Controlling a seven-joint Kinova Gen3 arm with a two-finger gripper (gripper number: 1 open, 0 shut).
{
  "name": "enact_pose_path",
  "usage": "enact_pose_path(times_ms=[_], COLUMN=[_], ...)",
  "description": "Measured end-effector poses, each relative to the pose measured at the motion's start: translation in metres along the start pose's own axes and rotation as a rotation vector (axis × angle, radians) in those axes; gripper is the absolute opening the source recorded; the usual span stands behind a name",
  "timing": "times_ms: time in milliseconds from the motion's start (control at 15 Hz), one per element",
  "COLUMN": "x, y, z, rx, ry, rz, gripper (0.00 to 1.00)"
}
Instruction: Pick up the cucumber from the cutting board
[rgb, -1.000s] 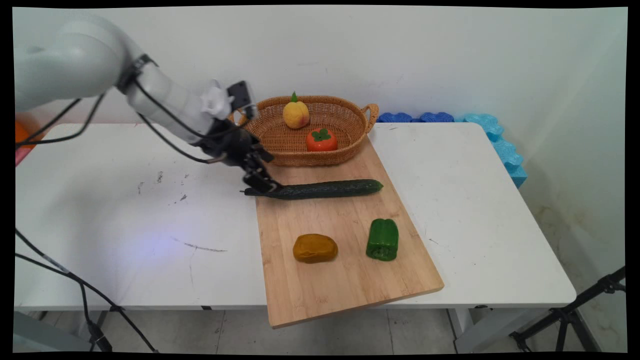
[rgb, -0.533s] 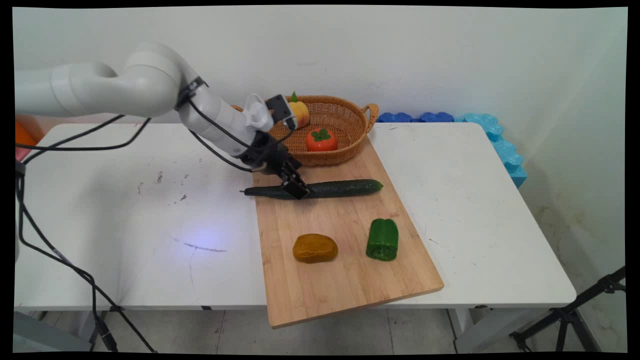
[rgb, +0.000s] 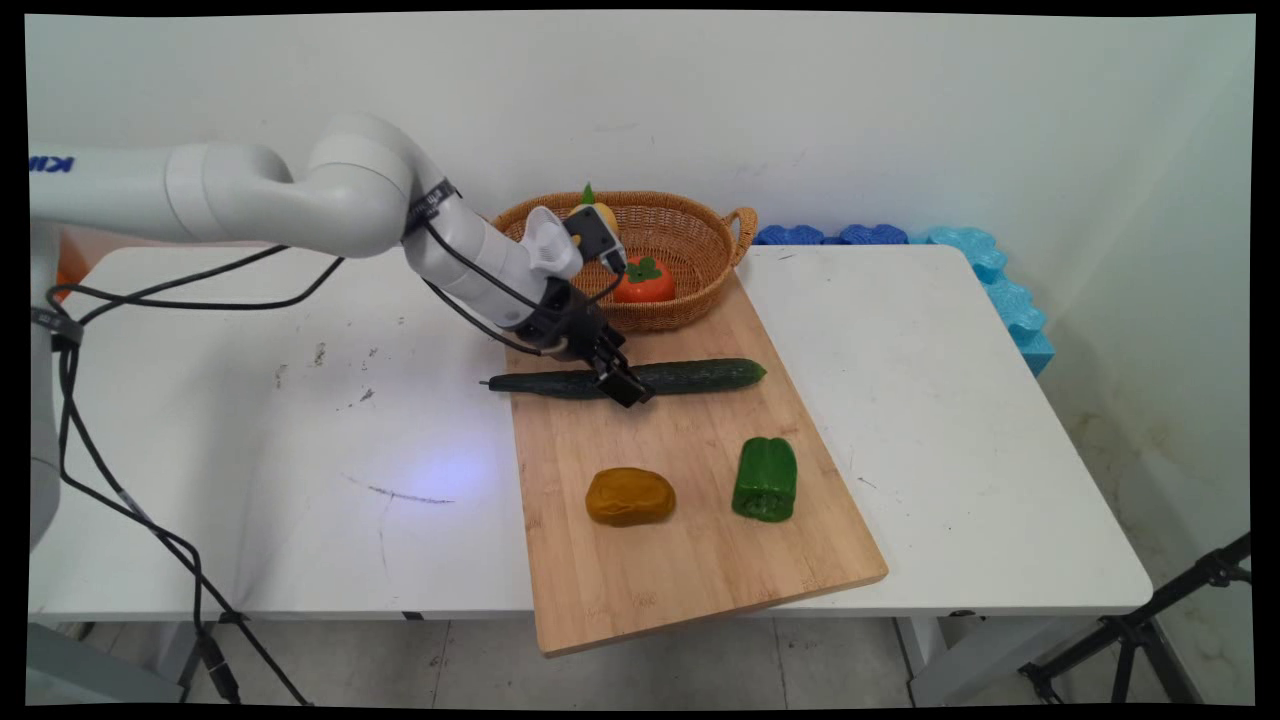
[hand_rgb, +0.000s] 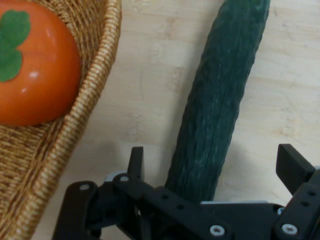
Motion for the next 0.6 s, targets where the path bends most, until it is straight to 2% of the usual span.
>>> enact_pose_path(times_ms=[600], x=[0.003], y=[0.002], z=[0.016], rx=[0.009], ry=[-0.006], rz=[-0.01], gripper=[1.0])
